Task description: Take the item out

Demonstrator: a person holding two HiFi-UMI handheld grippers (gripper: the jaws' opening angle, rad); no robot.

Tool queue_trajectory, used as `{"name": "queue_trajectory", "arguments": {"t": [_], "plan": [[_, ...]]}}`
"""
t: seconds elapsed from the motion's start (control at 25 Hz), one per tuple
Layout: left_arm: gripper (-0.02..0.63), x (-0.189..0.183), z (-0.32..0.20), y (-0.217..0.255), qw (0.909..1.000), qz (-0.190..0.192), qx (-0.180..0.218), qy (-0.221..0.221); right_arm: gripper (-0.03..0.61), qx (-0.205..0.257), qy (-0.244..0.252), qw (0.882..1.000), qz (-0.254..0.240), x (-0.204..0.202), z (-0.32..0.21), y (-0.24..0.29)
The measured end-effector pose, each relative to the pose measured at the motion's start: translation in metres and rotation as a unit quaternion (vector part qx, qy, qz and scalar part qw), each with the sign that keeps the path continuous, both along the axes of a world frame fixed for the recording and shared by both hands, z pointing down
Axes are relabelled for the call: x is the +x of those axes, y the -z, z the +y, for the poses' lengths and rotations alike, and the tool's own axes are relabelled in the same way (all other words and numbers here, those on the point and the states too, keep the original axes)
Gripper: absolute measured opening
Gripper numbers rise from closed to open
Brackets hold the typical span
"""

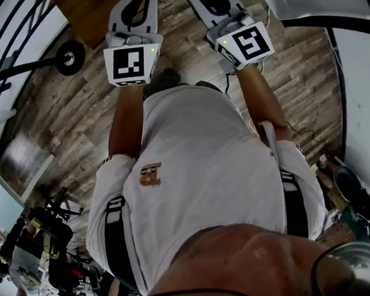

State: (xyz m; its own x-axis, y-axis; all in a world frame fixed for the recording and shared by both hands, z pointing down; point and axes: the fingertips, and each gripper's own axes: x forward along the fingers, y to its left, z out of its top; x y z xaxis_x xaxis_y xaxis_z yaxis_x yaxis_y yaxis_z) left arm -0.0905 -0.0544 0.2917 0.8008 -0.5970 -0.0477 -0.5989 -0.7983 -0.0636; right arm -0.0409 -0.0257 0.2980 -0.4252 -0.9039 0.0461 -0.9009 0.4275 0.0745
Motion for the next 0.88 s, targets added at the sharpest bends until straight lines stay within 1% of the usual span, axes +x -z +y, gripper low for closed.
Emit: {"name": "queue_trajectory", "arguments": {"t": [0.24,0.48,0.6,0.68,0.88], "plan": [[0.018,0.009,-0.058,-0.006,0.9999,0.005,-0.003,-0.009,0.034,-0.007,-0.01,1.0,0.008,0.004,-0.064,-0.005],[0.018,0.016,-0.117,-0.03,0.9998,0.002,-0.022,-0.003,0.034,-0.022,-0.029,0.999,0.002,0.015,-0.126,-0.029],[0.018,0.021,-0.136,-0.042,0.9994,0.001,-0.034,0.001,0.034,-0.029,-0.042,0.999,-0.005,0.024,-0.145,-0.04],[0.018,0.024,-0.14,-0.045,0.9989,0.004,-0.046,0.002,0.034,-0.037,-0.049,0.998,-0.01,0.029,-0.15,-0.044],[0.018,0.031,-0.146,-0.054,0.9944,0.024,-0.102,0.012,0.034,-0.068,-0.055,0.996,-0.033,0.042,-0.158,-0.058]]}}
